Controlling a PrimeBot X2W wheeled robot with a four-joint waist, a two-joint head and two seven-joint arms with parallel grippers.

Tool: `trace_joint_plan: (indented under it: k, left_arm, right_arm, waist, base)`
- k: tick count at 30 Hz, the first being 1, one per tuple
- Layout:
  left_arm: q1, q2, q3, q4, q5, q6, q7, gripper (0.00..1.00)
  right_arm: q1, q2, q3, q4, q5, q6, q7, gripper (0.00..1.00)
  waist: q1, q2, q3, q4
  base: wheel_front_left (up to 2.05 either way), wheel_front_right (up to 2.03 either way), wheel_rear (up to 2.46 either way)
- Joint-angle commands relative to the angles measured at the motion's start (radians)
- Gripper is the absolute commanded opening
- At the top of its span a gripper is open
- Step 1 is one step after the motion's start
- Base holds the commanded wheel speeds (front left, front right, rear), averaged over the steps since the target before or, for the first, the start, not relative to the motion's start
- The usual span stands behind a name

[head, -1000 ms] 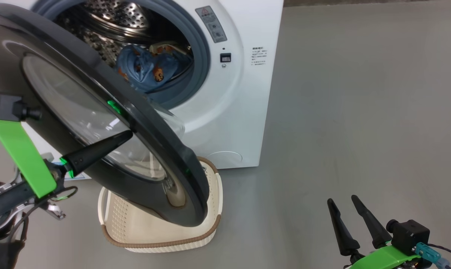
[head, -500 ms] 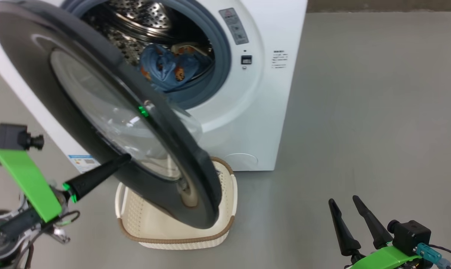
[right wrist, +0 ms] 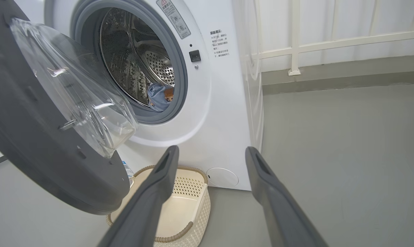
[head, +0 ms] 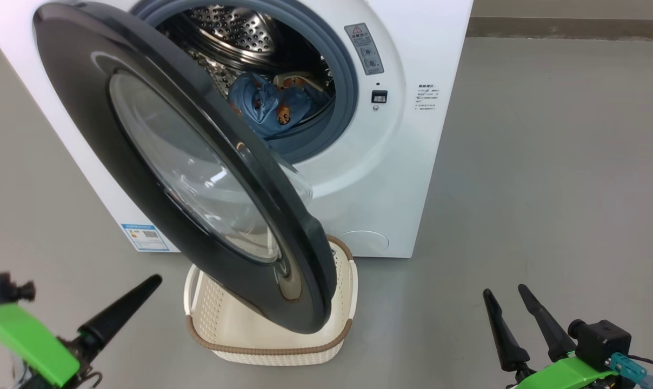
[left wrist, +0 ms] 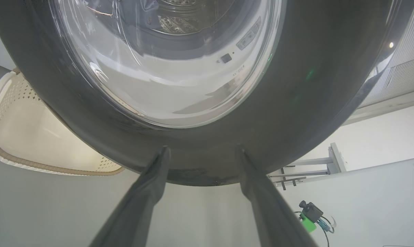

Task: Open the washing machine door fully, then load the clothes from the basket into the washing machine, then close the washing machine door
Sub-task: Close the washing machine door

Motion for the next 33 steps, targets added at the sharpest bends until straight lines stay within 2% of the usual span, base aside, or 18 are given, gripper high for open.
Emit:
trace_joint_plan:
  k: [1, 7, 13, 21, 22, 26, 33]
  left_arm:
    - [-0.005, 0.031, 0.058, -0.013, -0.001, -0.003, -0.034, 1.00]
    - [0.068, 0.031, 0.062, 0.009, 0.042, -0.003, -0.164, 1.00]
    - [0.121, 0.051, 0.013, 0.028, 0.127, -0.003, -0.360, 1.00]
    - [0.141, 0.124, -0.158, 0.103, 0.322, -0.003, -0.754, 1.00]
    - [0.141, 0.124, -0.158, 0.103, 0.322, -0.003, -0.754, 1.00]
    - [0.117, 0.139, -0.214, 0.187, 0.446, -0.003, -0.815, 1.00]
    - [0.112, 0.017, -0.050, 0.200, 0.790, -0.003, -0.817, 1.00]
  right_arm:
    - [0.000, -0.015, 0.015, -0.025, -0.002, 0.002, -0.005, 1.00]
    - [0.013, -0.025, 0.005, -0.028, -0.003, 0.002, -0.005, 1.00]
    - [0.020, -0.033, -0.010, -0.031, -0.003, 0.002, -0.005, 1.00]
    - [0.032, -0.040, -0.033, -0.035, -0.005, 0.002, -0.005, 1.00]
    - [0.032, -0.040, -0.033, -0.035, -0.005, 0.002, -0.005, 1.00]
    - [0.035, -0.041, -0.041, -0.038, -0.007, 0.002, -0.005, 1.00]
    - [0.031, -0.041, -0.056, -0.041, -0.009, 0.002, -0.005, 1.00]
  waist:
    - [0.0000, 0.0000, -0.001, -0.002]
    - [0.0000, 0.0000, 0.001, -0.016]
    - [0.0000, 0.0000, 0.003, -0.041]
    - [0.0000, 0.0000, 0.005, -0.067]
    - [0.0000, 0.0000, 0.005, -0.067]
    - [0.0000, 0.0000, 0.005, -0.071]
    - [0.0000, 0.0000, 0.010, -0.075]
  base:
    - [0.00, 0.00, 0.00]
    - [0.00, 0.00, 0.00]
    - [0.00, 0.00, 0.00]
    - [0.00, 0.00, 0.00]
    - [0.00, 0.00, 0.00]
    - [0.00, 0.00, 0.00]
    - [0.00, 0.00, 0.00]
